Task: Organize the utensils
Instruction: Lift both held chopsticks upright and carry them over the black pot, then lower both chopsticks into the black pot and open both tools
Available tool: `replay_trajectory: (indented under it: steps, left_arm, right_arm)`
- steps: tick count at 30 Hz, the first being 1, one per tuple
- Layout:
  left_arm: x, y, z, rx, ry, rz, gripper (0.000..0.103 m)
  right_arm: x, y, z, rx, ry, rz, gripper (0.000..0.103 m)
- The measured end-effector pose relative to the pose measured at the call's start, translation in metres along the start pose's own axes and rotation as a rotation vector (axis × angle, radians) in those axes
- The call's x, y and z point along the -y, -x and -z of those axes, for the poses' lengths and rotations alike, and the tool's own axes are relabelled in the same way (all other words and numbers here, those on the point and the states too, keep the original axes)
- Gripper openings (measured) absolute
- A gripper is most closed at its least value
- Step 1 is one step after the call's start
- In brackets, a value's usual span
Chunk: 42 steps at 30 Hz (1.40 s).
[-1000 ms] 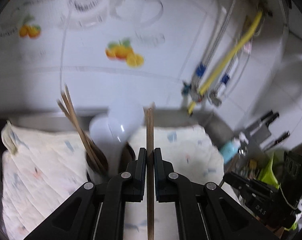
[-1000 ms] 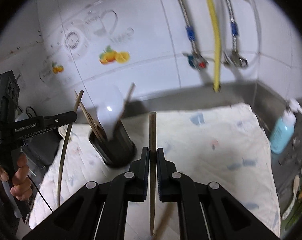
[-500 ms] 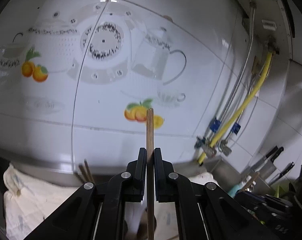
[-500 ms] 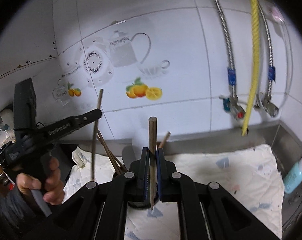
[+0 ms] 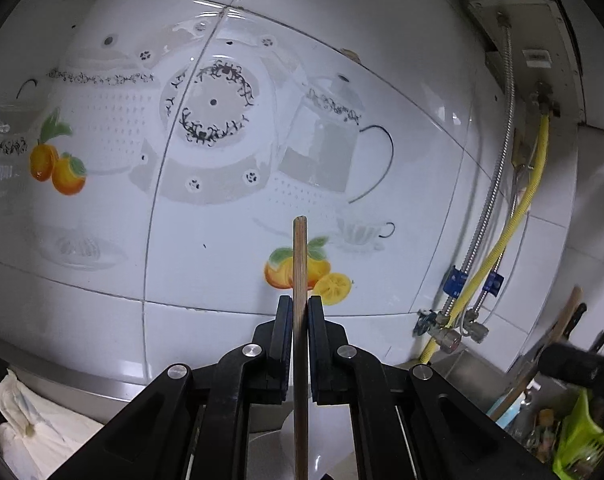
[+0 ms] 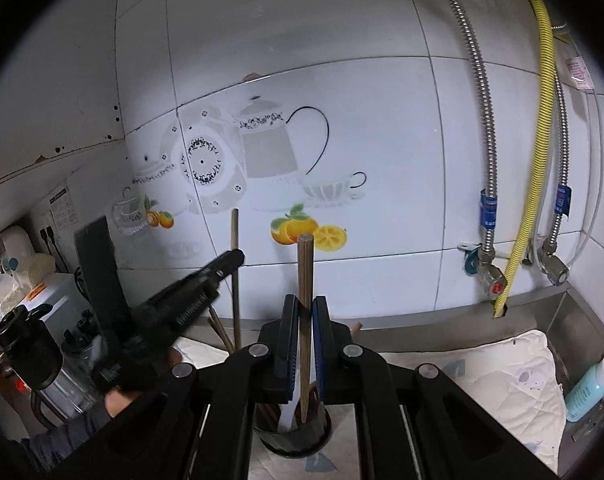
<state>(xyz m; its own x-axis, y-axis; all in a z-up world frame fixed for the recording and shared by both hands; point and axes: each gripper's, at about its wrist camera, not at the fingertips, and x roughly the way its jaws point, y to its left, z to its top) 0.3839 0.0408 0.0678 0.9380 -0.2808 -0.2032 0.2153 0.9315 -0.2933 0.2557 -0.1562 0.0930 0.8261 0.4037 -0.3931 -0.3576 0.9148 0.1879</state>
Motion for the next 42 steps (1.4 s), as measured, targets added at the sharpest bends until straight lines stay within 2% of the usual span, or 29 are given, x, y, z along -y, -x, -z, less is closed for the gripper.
replay_trajectory:
  steps: [6,13,21,24,30,40,42]
  left_arm:
    - [0.003,-0.005,0.021,-0.013,-0.058,-0.034,0.007]
    - [-0.004,-0.004,0.036,-0.038,-0.051,-0.045,0.007]
    - [-0.009,0.006,0.018,0.021,0.017,-0.032,0.007]
    - [-0.003,0.006,0.014,0.052,-0.001,-0.042,0.007]
    - [-0.002,-0.006,0.029,0.01,-0.006,-0.056,0.007]
    - [-0.005,-0.004,0.051,-0.024,-0.02,-0.069,0.007]
    - [-0.003,-0.003,0.055,-0.034,-0.036,-0.071,0.007]
  right_arm:
    - [-0.005,-0.018,0.01,-0.032,0.001,-0.014,0.009]
    - [-0.005,-0.04,0.028,-0.106,-0.005,0.004,0.009]
    - [0.003,-0.047,0.033,-0.139,-0.022,0.028,0.009]
    - [0.006,-0.051,0.033,-0.158,-0.029,0.033,0.009]
    - [0.01,-0.051,0.036,-0.181,-0.035,0.04,0.01]
    - [0.012,-0.041,0.037,-0.181,-0.03,0.052,0.01]
    - [0.014,-0.035,0.037,-0.18,-0.036,0.047,0.013]
